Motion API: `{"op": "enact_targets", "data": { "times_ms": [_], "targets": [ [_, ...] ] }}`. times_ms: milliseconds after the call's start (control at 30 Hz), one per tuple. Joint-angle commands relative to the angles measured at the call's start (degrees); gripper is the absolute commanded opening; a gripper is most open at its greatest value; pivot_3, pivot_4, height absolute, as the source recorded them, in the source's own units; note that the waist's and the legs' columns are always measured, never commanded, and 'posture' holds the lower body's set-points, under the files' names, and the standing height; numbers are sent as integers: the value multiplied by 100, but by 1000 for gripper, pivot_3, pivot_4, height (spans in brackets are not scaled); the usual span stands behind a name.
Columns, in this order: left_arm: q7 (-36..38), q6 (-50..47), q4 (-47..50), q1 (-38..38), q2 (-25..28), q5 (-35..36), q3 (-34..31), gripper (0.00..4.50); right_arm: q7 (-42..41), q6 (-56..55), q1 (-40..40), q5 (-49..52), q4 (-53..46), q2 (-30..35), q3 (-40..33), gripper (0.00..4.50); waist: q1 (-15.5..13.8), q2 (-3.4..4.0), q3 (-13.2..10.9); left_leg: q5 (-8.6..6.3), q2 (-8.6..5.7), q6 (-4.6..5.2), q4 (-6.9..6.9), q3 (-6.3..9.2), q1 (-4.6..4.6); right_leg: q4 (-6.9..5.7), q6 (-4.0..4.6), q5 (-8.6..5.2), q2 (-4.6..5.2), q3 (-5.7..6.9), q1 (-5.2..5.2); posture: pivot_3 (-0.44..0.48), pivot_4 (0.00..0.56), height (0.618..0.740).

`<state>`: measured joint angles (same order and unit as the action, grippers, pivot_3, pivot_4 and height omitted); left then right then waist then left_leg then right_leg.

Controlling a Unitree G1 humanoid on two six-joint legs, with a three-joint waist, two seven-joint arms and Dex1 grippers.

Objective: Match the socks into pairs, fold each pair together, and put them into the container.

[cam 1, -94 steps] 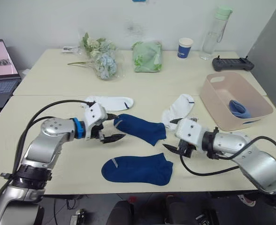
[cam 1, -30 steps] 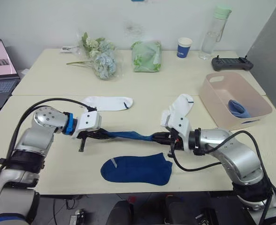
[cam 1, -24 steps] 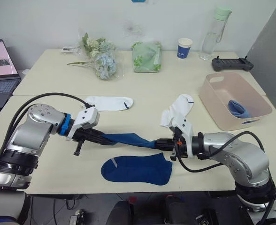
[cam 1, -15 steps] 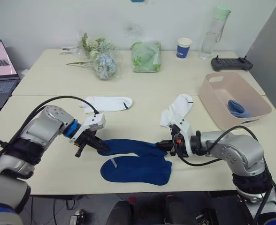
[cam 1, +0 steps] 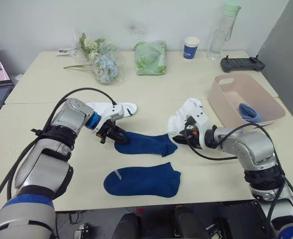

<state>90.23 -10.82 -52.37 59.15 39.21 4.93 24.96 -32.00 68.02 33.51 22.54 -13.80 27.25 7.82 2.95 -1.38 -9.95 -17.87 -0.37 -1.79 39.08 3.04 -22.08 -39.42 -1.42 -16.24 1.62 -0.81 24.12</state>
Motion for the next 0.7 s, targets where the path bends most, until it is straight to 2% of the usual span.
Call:
{"op": "enact_targets", "data": {
  "times_ms": [33,133,233,267,367,433,533,700],
  "targets": [
    [-191,-191,172,-21,285,104,-616,2450,31,-344,-143,-8,-515,186,-275,3451,1,0,0,-1,0,2,0,2,0,-4,0,0,0,0,0,0,150,740],
    [-84,-973,832,-345,642,386,-1063,3398,33,-361,-430,159,-1101,227,-508,4468,16,0,0,-9,-1,23,2,3,5,-21,0,0,-2,0,1,0,150,740],
    [-143,-1885,1620,-911,975,703,-1479,4341,207,-284,-685,314,-1555,-8,-694,4500,32,0,0,-8,1,24,3,3,12,-33,0,0,-3,-4,1,0,150,740],
    [-286,-2214,1877,-1126,1028,834,-1654,4458,299,-300,-765,325,-1651,-101,-713,4500,37,0,0,-8,2,24,5,4,15,-42,-1,-1,-3,-6,0,0,150,740],
    [-980,-3173,2633,-1714,972,1234,-2281,4458,609,-440,-965,244,-1810,-376,-713,4500,27,0,1,-7,5,23,8,11,17,-46,0,-1,-2,-14,-1,0,150,740],
    [-1381,-3868,3457,-2376,874,1563,-2581,4458,771,-559,-1144,136,-1860,-487,-571,4500,24,0,1,-7,6,22,18,19,11,-49,0,-1,0,-13,-1,0,150,740],
    [-2079,-4196,4214,-3028,542,1690,-2790,4458,948,-647,-1255,38,-1781,-627,-416,4500,-11,1,3,-7,4,21,20,17,13,-45,-1,-1,9,-16,-6,0,150,740],
    [-3147,-4439,4612,-3311,-207,1795,-2987,4458,1384,-738,-1442,-216,-1438,-923,-256,4500,-144,2,20,-7,-1,21,35,18,14,-49,0,-1,11,-11,-14,0,150,740]
  ]
}}
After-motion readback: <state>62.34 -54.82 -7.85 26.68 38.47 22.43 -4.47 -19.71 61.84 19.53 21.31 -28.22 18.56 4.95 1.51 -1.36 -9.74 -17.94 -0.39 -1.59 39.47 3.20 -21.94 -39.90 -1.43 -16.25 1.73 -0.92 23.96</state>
